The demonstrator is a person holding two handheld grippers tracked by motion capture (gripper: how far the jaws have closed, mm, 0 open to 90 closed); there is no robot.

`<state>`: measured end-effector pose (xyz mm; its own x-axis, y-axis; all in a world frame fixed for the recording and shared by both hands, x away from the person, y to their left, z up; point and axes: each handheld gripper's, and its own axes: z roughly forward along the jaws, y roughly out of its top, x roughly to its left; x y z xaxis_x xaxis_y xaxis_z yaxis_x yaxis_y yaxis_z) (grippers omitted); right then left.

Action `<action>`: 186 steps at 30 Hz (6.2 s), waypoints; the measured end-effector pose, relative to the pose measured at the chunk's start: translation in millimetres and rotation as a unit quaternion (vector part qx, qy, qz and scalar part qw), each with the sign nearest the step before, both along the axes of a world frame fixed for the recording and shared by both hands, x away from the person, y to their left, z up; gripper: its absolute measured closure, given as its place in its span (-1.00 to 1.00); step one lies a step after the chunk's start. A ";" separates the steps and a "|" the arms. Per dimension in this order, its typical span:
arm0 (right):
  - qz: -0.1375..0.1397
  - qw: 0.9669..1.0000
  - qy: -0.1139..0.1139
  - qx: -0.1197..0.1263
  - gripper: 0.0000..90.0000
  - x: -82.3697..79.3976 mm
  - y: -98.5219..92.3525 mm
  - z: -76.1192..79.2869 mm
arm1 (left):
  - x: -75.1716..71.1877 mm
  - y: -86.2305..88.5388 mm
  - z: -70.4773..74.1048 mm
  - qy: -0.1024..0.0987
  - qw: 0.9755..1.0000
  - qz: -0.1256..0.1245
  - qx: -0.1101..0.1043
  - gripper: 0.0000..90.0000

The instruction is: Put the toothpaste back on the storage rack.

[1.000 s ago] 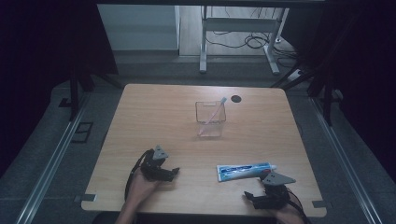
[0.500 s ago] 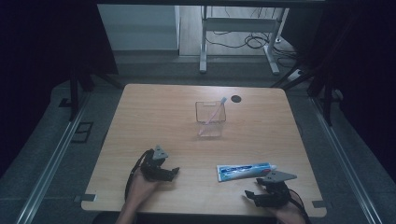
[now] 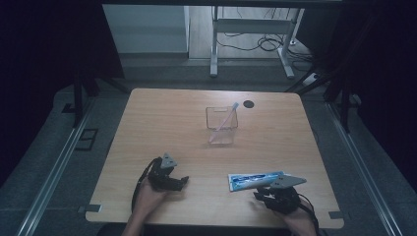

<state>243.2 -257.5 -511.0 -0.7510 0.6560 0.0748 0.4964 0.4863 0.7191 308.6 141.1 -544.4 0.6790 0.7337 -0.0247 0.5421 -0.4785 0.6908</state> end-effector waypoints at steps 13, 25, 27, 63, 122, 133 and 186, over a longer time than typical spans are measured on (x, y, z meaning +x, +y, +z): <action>0.017 0.999 -0.011 -0.031 0.89 20.4 26.0 -10.5 | 0.0 0.0 0.0 0.000 1.000 0.001 0.000 -0.70; 0.013 0.999 -0.021 -0.039 0.90 37.0 36.9 -14.1 | -0.2 -0.1 0.0 0.001 1.000 0.002 -0.001 -0.70; 0.011 0.999 -0.022 -0.040 0.90 38.7 37.7 -14.7 | -0.3 -0.1 0.0 0.001 1.000 0.002 -0.001 -0.70; -0.030 0.998 0.029 -0.040 0.54 88.4 44.2 11.5 | -0.2 0.2 0.2 0.000 1.000 0.001 0.001 -0.69; -0.026 0.972 0.124 -0.198 0.62 106.2 16.1 19.5 | -0.4 -0.2 0.1 0.001 1.000 0.003 -0.001 -0.69; -0.033 0.980 0.114 -0.159 0.64 101.9 6.0 21.7 | -0.4 -0.2 0.1 0.001 1.000 0.003 -0.001 -0.69; -0.044 0.998 0.024 -0.041 0.64 116.9 15.0 91.1 | 0.0 0.4 0.4 0.000 1.000 0.000 0.003 -0.69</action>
